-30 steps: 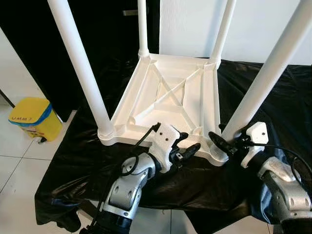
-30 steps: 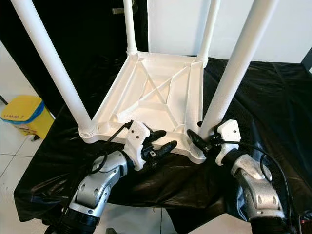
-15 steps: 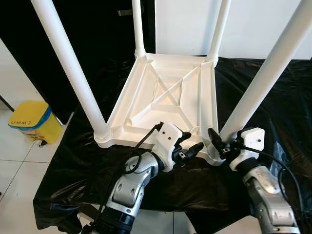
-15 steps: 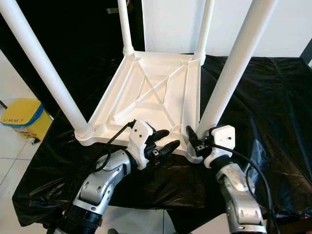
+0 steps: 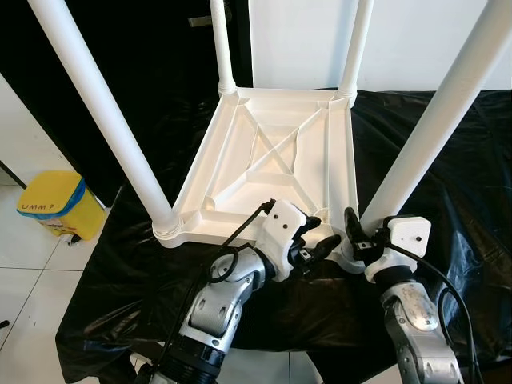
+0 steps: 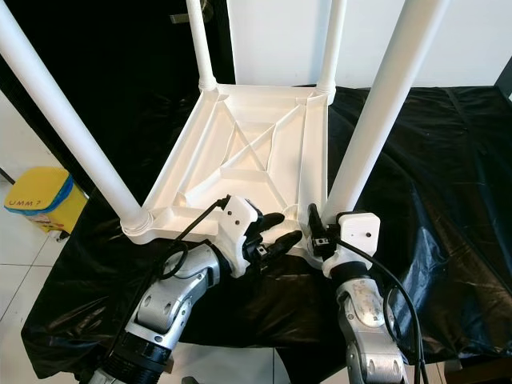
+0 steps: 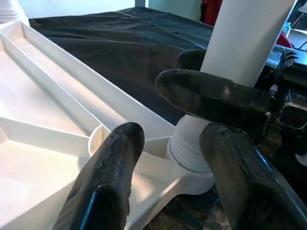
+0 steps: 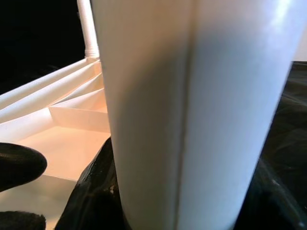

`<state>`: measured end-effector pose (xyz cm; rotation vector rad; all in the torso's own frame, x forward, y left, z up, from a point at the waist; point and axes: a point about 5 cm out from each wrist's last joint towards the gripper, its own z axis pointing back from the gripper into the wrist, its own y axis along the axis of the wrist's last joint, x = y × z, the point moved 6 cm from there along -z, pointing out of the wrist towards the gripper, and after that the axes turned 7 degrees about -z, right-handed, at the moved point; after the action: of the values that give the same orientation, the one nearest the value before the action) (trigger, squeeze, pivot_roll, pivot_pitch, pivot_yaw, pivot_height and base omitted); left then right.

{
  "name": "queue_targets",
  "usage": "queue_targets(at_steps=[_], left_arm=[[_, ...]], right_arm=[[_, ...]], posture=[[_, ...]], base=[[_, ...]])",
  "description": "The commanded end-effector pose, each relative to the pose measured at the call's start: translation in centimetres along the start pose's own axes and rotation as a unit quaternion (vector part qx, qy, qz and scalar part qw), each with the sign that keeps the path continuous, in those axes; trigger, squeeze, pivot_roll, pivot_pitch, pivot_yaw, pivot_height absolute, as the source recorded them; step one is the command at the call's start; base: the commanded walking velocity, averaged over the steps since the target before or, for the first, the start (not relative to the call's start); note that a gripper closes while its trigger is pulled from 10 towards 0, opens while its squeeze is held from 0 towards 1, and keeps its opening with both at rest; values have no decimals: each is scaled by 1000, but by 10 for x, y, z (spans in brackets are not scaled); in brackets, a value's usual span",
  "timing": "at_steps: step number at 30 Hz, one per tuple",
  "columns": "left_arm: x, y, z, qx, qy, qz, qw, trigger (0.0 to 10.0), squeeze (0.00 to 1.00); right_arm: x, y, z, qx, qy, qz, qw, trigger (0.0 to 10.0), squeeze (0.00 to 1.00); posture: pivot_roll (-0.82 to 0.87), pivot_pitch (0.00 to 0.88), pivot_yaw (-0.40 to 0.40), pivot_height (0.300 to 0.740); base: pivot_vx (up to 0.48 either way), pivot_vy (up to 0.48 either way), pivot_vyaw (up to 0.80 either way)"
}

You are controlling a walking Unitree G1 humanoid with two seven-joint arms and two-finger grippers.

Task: Building children table

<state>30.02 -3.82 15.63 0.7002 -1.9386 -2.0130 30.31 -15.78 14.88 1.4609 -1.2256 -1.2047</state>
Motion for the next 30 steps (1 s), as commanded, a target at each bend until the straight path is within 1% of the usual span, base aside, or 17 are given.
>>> queue_targets(at_steps=[1,9,10,11,12,13,21,28,29,30], left_arm=[[2,-4,0,-3,-7,2,1000,10000,0],[3,-4,0,-4,-9,-2,1000,10000,0],[4,-4,0,-4,-10,-2,1000,10000,0],[4,-4,0,-5,-10,-2,1000,10000,0],[4,-4,0,-5,-10,-2,1000,10000,0],[4,-4,0,-5,-11,-3,1000,10000,0],[4,-5,0,-6,-10,-4,1000,10000,0],[3,-6,0,-8,-11,-5,1000,10000,0],[3,-6,0,-8,-11,-6,1000,10000,0],[3,-6,0,-8,-11,-6,1000,10000,0]], right_arm=[[8,-30,9,-61,-33,-21,997,10000,0],[4,-29,9,-60,-34,-20,997,10000,0],[3,-28,9,-60,-32,-21,997,10000,412],[3,-28,9,-59,-32,-22,998,10000,796],[3,-28,9,-59,-32,-22,998,10000,796],[3,-28,8,-59,-31,-22,998,10000,1000],[1,-25,8,-54,-28,-23,998,10000,1000],[0,-20,9,-47,-1,-16,999,10000,1000],[0,-19,9,-49,12,-12,999,10000,506],[0,-19,9,-49,12,-12,999,10000,506]], posture=[[-325,78,87,740],[-318,73,83,740],[-317,72,81,740],[-317,72,81,740],[-317,72,81,740],[-317,74,81,740],[-317,82,78,740],[-315,90,82,740],[-315,90,82,740],[-315,90,82,740]], base=[[0,0,0],[0,0,0],[0,0,0],[0,0,0],[0,0,0],[0,0,0],[0,0,0],[0,0,0],[0,0,0],[0,0,0]])
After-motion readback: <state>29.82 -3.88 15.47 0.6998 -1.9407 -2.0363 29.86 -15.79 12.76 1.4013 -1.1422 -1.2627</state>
